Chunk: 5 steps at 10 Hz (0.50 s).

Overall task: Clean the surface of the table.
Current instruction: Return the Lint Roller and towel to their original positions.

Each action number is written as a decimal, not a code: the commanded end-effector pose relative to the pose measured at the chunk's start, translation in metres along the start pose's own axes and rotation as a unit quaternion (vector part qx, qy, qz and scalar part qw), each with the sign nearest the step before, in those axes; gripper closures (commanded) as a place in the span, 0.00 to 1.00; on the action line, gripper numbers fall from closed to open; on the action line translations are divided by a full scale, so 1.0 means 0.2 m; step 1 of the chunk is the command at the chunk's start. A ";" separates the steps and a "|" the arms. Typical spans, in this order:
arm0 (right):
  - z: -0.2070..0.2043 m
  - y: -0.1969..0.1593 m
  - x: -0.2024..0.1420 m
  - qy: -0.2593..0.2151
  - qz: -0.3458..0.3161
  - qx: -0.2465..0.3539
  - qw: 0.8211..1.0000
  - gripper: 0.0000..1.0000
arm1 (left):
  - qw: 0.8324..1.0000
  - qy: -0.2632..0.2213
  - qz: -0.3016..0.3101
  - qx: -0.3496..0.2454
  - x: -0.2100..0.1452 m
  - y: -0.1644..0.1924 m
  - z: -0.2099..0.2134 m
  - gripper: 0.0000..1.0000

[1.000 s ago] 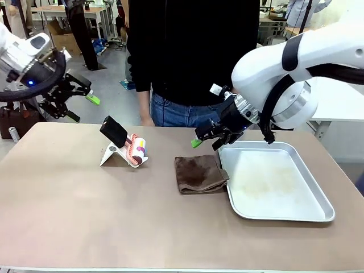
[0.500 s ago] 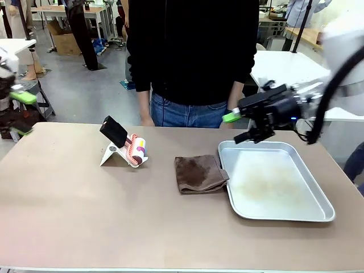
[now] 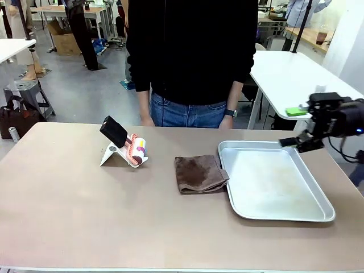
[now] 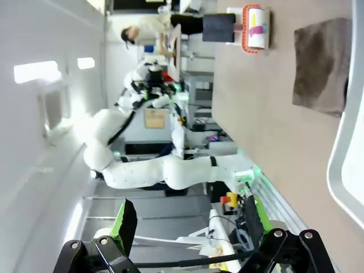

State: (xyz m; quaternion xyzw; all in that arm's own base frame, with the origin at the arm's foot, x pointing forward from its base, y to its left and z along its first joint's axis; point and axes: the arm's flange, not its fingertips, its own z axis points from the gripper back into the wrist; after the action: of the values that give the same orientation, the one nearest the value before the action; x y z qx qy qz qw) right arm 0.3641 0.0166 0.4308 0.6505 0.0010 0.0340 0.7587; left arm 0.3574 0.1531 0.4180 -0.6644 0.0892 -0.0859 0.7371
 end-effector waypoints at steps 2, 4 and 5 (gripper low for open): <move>0.21 -0.12 -0.05 -0.006 -0.024 0.042 0.999 0.00 | 0.997 -0.034 -0.007 -0.066 0.02 0.13 0.17 0.01; 0.32 -0.23 -0.07 -0.060 -0.048 0.061 0.995 0.00 | 0.994 -0.051 -0.018 -0.096 0.01 0.18 0.24 0.01; 0.36 -0.29 -0.08 -0.081 -0.058 0.070 0.993 0.00 | 0.993 -0.066 -0.010 -0.101 0.02 0.19 0.26 0.01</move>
State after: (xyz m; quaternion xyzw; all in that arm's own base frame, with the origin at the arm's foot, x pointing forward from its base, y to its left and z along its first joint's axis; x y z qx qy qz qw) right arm 0.3554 -0.0601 0.3931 0.6884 0.0004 -0.0534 0.7233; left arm 0.3741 0.1683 0.3639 -0.7265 0.0568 -0.0389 0.6838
